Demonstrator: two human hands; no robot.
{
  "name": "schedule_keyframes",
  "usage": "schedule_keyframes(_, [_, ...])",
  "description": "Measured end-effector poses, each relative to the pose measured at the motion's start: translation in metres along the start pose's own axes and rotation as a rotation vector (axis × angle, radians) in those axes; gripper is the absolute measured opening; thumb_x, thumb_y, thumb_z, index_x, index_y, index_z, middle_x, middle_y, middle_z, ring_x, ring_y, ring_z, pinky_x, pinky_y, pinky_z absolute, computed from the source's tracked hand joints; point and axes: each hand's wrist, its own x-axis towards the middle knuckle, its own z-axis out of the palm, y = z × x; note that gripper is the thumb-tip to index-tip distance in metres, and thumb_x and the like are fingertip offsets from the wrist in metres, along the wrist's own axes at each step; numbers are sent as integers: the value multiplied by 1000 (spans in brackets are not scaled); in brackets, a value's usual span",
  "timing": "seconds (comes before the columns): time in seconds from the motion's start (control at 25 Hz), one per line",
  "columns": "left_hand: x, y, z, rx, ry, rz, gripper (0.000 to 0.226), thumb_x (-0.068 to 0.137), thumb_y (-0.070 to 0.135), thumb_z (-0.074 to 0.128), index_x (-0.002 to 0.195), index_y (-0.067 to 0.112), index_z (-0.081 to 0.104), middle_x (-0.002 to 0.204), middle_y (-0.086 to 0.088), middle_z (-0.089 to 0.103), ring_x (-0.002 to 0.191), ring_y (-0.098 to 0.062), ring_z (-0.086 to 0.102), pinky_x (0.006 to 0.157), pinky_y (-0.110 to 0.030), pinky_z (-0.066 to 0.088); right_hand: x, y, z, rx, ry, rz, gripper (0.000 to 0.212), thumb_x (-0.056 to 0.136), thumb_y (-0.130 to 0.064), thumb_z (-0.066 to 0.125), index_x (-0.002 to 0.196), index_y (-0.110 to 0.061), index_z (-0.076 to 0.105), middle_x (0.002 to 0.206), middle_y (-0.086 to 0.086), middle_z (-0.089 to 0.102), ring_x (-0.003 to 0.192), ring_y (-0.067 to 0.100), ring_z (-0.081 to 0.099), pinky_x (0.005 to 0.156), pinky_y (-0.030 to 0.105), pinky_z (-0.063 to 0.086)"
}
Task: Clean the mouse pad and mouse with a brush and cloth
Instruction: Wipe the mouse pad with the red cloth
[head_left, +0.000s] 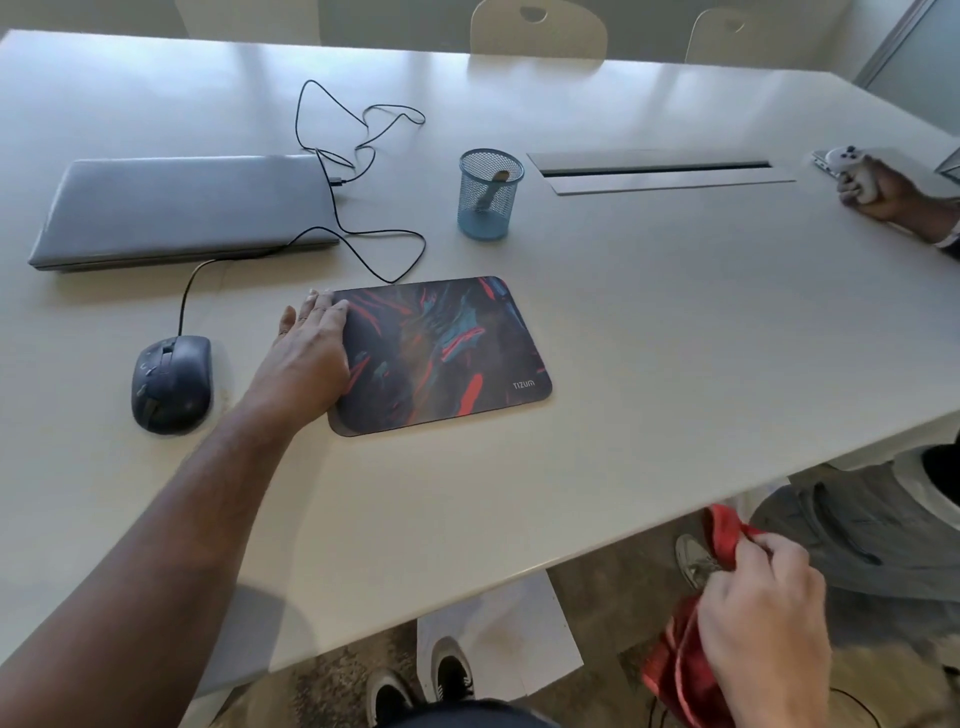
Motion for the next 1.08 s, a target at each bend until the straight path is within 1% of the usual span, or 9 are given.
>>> schedule_keyframes(0.16, [-8,4,0,6,-2,8,68,95,43,42,151,5,36,162,-13,26,153,-25,13,122,-38,0,3,6,-11,157,147,51,42,82,-8,43,106,8,73,112,25,62,102,47,55,89,58,51])
schedule_keyframes(0.28, [-18,12,3,20,4,9,77,91,52,32,151,4,34,162,-15,25,152,-26,14,122,-39,0,23,-8,-38,344,115,76,44,85,-21,38,110,-4,71,110,11,61,104,39,57,93,55,48])
schedule_keyframes(0.36, [-22,14,8,47,15,12,73,96,49,46,152,4,32,163,-15,24,153,-27,12,122,-39,0,35,-25,-57,597,4,123,29,92,-21,42,102,-20,69,98,-2,64,91,33,62,81,47,52])
schedule_keyframes(0.48, [-27,16,9,52,18,22,75,96,49,53,153,5,30,163,-15,22,153,-26,10,122,-38,-2,54,-54,-72,999,-263,204,25,97,-6,47,89,-16,69,62,0,62,51,21,57,46,34,49])
schedule_keyframes(0.56, [-30,18,7,53,19,31,75,96,49,52,154,5,29,164,-15,20,153,-26,9,121,-36,-4,67,-77,-75,1149,-421,263,26,98,-1,50,87,-12,70,55,4,59,38,13,53,37,25,47])
schedule_keyframes(0.68, [-36,23,-1,34,4,15,76,95,52,35,155,6,27,165,-13,18,154,-24,6,122,-36,-4,84,-112,-70,1205,-590,256,28,98,3,53,94,-13,75,55,0,67,42,8,59,40,15,48])
schedule_keyframes(0.76, [-43,27,-8,-18,6,10,74,93,48,26,155,7,29,164,-13,20,154,-23,8,123,-37,-1,90,-130,-64,1210,-680,242,26,98,3,54,98,-12,76,63,6,67,51,14,61,41,14,48])
schedule_keyframes(0.92, [-54,25,-28,-140,148,-7,52,98,12,46,150,7,40,159,-12,35,151,-19,20,124,-36,10,97,-165,-50,1193,-751,195,25,97,4,55,88,-10,73,61,4,64,46,10,58,39,14,45])
schedule_keyframes(1.08, [-70,10,-58,-197,384,-55,46,92,10,64,137,6,56,144,-11,55,140,-18,43,117,-36,32,97,-215,-39,1169,-787,6,28,96,7,50,85,-8,71,57,-2,59,40,5,51,39,14,41])
